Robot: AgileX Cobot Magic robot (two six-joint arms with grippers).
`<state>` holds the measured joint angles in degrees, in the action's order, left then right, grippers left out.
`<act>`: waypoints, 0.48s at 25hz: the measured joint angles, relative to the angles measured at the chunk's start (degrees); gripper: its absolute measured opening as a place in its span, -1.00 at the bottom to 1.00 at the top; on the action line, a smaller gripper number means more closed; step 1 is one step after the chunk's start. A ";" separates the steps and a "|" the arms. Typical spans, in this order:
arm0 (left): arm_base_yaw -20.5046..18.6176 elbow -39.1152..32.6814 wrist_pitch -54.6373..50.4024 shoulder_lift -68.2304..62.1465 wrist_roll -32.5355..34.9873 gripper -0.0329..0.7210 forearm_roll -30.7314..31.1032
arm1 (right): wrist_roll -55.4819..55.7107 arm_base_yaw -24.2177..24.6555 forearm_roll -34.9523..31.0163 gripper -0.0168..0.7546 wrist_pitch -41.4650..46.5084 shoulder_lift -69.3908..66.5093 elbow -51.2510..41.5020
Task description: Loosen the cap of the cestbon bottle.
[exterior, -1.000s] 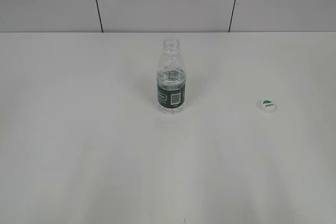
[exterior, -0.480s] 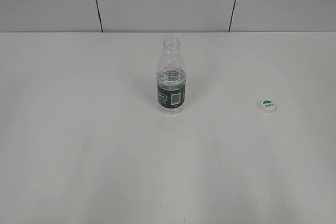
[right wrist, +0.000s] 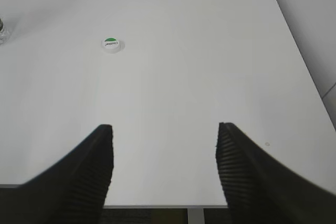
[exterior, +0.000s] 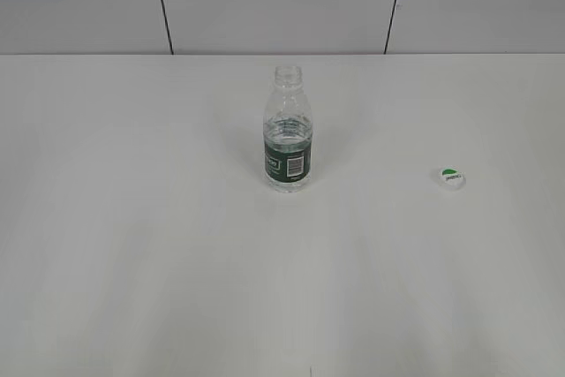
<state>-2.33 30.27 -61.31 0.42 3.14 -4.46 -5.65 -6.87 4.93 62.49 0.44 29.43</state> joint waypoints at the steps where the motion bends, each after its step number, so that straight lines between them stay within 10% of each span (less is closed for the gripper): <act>1: 0.00 0.00 0.00 0.00 0.00 0.57 0.00 | 0.00 0.00 0.00 0.27 0.00 0.00 0.00; 12: 0.00 0.00 0.00 0.00 -0.05 0.66 0.06 | 0.00 0.00 0.00 0.27 0.00 0.00 0.00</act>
<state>-2.33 30.27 -61.31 0.42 3.09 -4.41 -5.65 -6.87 4.93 62.49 0.44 29.43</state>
